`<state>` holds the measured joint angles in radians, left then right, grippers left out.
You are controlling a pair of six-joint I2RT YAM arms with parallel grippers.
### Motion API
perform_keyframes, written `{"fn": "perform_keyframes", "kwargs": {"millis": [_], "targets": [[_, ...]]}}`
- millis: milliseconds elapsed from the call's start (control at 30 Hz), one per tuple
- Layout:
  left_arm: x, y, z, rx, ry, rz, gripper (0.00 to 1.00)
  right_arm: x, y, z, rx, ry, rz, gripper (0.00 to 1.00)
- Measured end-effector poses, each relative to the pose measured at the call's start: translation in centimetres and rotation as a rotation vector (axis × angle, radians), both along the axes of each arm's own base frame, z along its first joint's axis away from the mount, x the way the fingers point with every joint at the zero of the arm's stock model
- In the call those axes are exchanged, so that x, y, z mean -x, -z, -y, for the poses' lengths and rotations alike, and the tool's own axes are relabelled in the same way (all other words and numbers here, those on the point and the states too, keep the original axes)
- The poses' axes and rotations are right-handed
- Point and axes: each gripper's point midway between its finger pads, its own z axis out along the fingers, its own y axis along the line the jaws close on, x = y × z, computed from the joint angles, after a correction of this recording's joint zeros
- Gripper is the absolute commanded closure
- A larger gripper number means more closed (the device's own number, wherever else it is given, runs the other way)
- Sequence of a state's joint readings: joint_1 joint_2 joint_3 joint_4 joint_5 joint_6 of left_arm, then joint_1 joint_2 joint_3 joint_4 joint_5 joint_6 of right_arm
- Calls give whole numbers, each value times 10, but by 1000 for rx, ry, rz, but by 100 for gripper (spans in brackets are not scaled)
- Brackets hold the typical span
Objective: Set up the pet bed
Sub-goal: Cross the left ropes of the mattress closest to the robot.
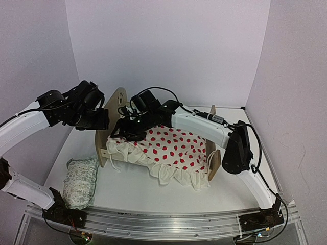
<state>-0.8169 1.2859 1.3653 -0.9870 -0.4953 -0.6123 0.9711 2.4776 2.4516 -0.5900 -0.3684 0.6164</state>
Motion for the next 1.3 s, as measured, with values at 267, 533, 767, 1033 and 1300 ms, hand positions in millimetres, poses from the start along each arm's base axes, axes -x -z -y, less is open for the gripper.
{"fn": "perform_keyframes", "kwargs": {"millis": [267, 533, 767, 1033, 1300], "targets": [[-14, 3, 13, -86, 62, -7, 33, 3, -30, 14, -7, -5, 83, 22], [-12, 7, 20, -216, 250, -20, 33, 13, -67, 39, -16, -13, 170, 20], [-10, -3, 36, -282, 442, -5, 36, 25, -74, 83, 54, 10, 233, 20], [-28, 0, 39, -361, 429, -32, 31, 48, -68, 126, 99, 26, 202, 28], [-37, -9, 7, -324, 246, -65, 33, 83, -47, 119, 116, -51, 116, 33]]}}
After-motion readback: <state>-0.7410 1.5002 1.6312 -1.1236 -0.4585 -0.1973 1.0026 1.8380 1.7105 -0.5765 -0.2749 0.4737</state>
